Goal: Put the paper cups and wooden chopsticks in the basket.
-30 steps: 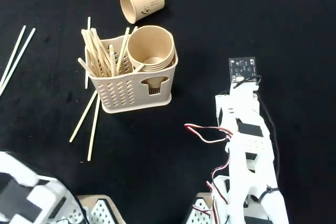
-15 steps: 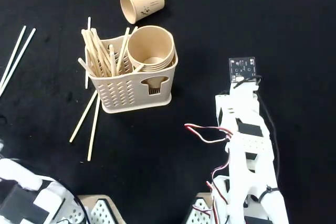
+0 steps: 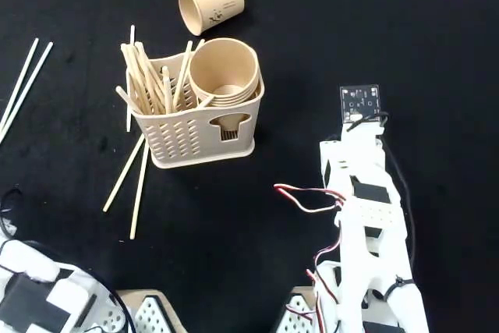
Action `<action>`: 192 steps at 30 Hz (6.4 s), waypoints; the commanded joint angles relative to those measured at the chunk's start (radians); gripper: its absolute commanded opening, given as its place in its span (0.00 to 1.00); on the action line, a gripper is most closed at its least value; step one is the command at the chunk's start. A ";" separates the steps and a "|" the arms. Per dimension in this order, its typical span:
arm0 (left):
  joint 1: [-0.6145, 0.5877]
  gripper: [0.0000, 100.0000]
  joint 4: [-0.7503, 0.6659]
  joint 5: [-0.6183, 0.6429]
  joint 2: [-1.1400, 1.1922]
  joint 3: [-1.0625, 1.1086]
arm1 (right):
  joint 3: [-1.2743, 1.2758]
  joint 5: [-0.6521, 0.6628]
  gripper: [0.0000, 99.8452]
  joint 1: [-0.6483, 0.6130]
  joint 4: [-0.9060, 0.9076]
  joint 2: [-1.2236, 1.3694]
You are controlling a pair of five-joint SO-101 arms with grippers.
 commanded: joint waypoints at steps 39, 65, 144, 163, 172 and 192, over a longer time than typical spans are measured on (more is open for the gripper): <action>-0.071 0.04 0.304 -0.086 0.187 -0.384 | -0.004 0.008 0.01 -0.011 -0.015 -0.030; 0.455 0.03 0.338 0.100 -0.028 -0.963 | -0.004 0.008 0.01 -0.009 -0.017 -0.031; 0.549 0.20 0.443 -0.399 0.598 -1.360 | -0.005 0.008 0.01 -0.009 -0.018 -0.031; 0.487 0.21 0.712 -0.672 1.614 -2.549 | -0.005 0.008 0.01 -0.009 -0.018 -0.031; 0.456 0.20 0.620 -0.634 1.755 -2.382 | -0.005 0.008 0.01 -0.009 -0.018 -0.031; 0.418 0.03 0.931 -0.641 1.926 -2.397 | -0.005 0.008 0.01 -0.009 -0.018 -0.031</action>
